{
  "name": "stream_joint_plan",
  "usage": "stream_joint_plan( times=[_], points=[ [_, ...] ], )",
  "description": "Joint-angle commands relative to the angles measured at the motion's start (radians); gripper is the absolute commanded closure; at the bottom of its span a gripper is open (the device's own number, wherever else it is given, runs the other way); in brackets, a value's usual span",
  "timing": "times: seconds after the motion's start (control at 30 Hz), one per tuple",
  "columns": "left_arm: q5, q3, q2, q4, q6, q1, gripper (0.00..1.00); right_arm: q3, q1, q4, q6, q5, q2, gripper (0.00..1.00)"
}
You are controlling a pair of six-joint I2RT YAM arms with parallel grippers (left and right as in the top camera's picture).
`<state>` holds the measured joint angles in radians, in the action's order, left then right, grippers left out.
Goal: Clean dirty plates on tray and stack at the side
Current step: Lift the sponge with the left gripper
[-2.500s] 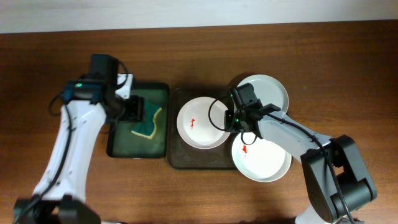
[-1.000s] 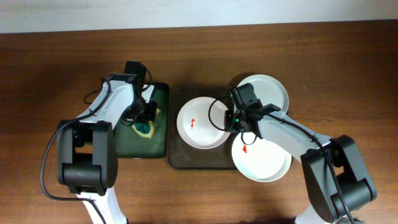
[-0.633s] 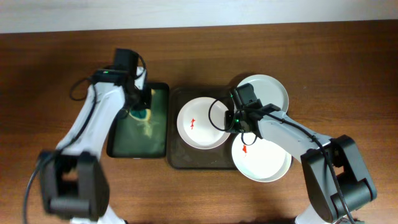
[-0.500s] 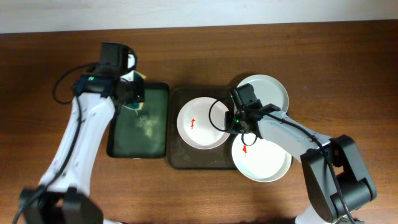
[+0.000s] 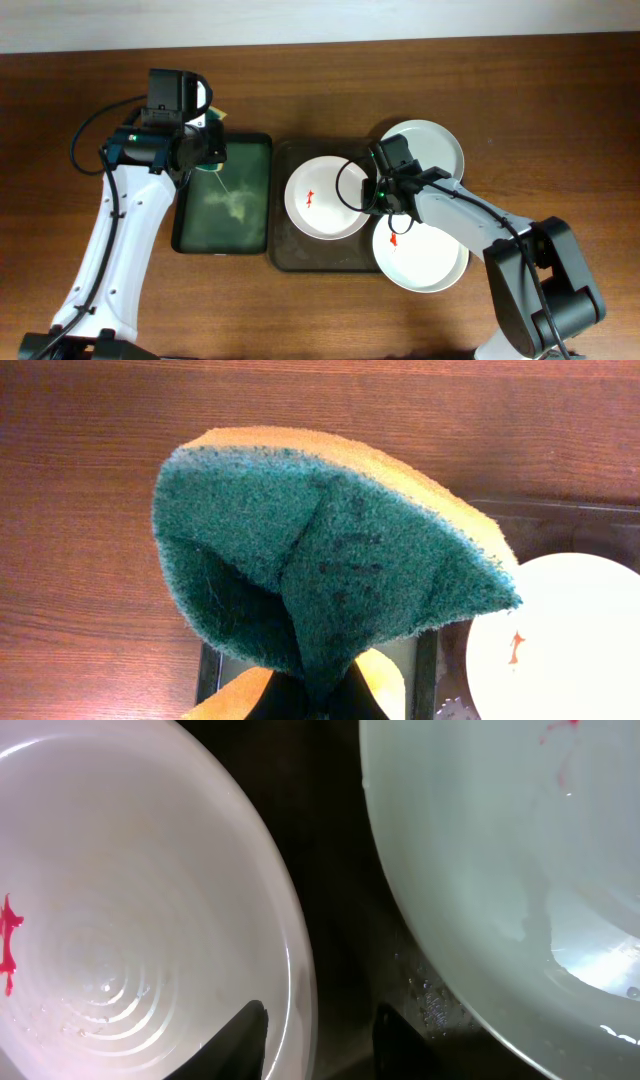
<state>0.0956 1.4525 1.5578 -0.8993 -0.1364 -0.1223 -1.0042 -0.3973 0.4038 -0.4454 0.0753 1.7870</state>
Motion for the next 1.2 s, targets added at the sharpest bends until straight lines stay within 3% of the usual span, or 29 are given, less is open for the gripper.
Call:
stream_joint_plan(
  times=[0.0, 0.3, 0.63, 0.83, 0.87, 0.97, 1.17],
  points=[
    [0.018, 0.005, -0.013, -0.022, -0.013, 0.001, 1.0, -0.015, -0.006, -0.002, 0.0, -0.005, 0.008, 0.64],
    [0.016, 0.005, -0.013, -0.118, -0.013, 0.0, 1.0, -0.015, -0.006, -0.003, 0.0, -0.005, 0.008, 0.64],
    [-0.033, 0.005, -0.013, -0.083, -0.017, -0.003, 1.0, -0.015, -0.006, -0.007, 0.0, -0.005, 0.008, 0.64],
    [-0.039, 0.005, -0.013, -0.084, -0.016, -0.002, 1.0, -0.015, -0.006, -0.008, 0.0, -0.005, 0.008, 0.28],
    [-0.039, 0.005, -0.013, -0.086, -0.017, -0.002, 1.0, -0.015, -0.006, -0.008, 0.0, -0.005, 0.008, 0.26],
    [-0.039, 0.005, -0.013, -0.089, -0.016, -0.002, 1.0, -0.015, -0.006, -0.008, 0.0, -0.005, 0.008, 0.02],
    [-0.04, 0.005, -0.013, -0.089, -0.016, -0.002, 1.0, -0.015, -0.006, -0.008, 0.0, -0.005, 0.008, 0.02]
  ],
)
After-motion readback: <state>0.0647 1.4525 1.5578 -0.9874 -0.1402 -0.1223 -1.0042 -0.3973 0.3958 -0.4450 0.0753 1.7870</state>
